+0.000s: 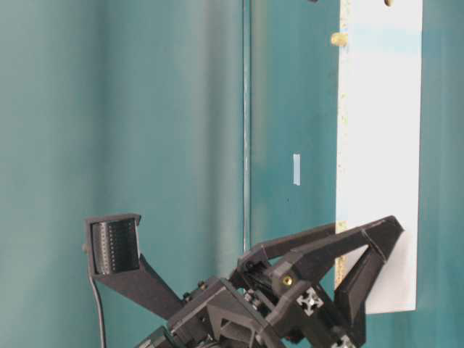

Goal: Move the wooden board into place and insert the rod into its hole.

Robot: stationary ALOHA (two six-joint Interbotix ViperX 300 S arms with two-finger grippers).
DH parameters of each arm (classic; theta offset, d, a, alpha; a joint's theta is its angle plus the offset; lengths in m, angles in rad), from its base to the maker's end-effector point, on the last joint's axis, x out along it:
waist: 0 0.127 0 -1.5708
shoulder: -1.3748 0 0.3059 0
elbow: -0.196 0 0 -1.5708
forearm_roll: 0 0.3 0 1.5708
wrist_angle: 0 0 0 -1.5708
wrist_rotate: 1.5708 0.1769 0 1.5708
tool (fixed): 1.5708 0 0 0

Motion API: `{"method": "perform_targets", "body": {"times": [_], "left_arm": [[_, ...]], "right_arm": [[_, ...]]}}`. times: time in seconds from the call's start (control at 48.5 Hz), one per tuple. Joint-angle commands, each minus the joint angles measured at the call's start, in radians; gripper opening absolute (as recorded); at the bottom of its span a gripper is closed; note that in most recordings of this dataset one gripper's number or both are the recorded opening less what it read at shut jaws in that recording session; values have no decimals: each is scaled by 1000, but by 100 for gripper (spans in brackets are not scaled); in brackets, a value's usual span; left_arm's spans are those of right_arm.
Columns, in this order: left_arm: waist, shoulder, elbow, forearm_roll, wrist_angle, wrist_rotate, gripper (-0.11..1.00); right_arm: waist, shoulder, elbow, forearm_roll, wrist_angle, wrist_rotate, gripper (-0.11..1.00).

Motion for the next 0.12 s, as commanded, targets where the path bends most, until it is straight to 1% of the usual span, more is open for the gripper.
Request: {"method": "perform_targets", "body": {"times": [0.0, 0.103], "left_arm": [[0, -34, -6, 0, -5, -2, 74], [0, -34, -6, 0, -6, -2, 74]], "right_arm": [[-2, -12, -5, 3, -3, 6, 66], [-2, -14, -5, 3, -3, 11, 66]]}}
